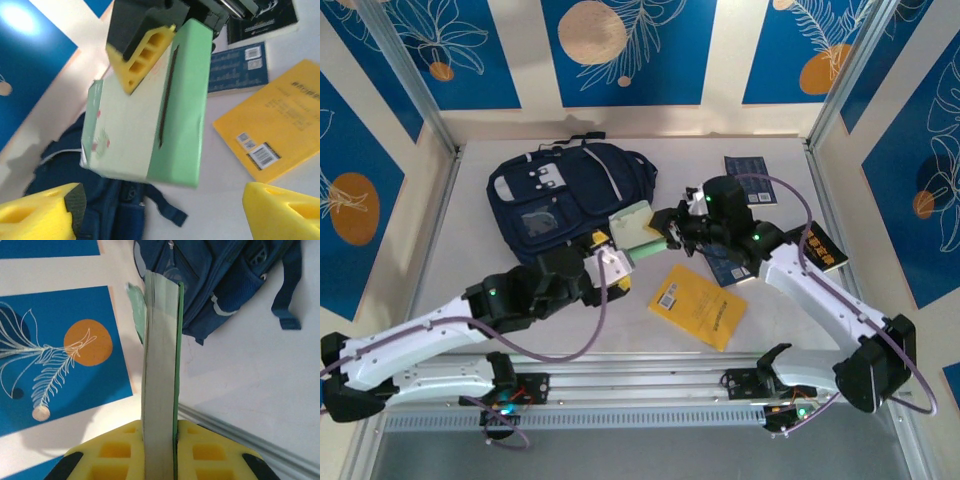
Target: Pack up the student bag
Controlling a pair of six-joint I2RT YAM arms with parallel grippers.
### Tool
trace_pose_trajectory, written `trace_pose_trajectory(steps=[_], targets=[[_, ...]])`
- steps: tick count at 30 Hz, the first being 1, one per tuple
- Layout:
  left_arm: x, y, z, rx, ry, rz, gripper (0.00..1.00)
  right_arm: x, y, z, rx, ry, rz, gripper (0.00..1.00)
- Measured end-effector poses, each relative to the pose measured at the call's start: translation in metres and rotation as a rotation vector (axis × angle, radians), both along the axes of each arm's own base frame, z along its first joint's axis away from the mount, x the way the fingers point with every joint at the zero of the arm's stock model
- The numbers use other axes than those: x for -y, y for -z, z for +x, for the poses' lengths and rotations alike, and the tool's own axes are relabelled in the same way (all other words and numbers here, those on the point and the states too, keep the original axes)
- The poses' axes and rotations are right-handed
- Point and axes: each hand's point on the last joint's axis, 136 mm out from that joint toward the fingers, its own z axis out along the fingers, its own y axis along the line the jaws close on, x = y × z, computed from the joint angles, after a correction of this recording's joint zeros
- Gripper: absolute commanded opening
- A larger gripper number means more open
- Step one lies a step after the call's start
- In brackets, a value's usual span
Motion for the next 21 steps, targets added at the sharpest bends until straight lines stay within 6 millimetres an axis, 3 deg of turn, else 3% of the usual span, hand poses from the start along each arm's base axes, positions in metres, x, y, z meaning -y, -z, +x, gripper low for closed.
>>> trace_pose_trajectory(steps=[3,8,11,15,18,21], targets=[[-0.013,-0.006,0.003,-0.155,-0.062,-0.172,1.00,0.014,-0.008,-0.007,0.129,-0.029,-0.006,0.00],[-0.030,0.002,0.032,-0.553,-0.218,-0.485,1.00,0.031,-0.020,-0.016,0.289,-0.071,0.011,0.00],[-0.012,0.016,0.046,-0.796,-0.236,-0.628,1.00,0.036,-0.022,-0.017,0.333,-0.087,0.016,0.00],[0.015,0.038,0.042,-1.071,-0.226,-0.764,1.00,0.037,-0.017,-0.020,0.347,-0.105,0.027,0.00],[0.028,0.030,0.045,-1.170,-0.202,-0.865,0.99,0.036,-0.014,-0.024,0.350,-0.116,0.042,0.00],[0.036,0.020,0.051,-1.213,-0.181,-0.937,0.91,0.034,-0.016,-0.026,0.353,-0.123,0.068,0.00]])
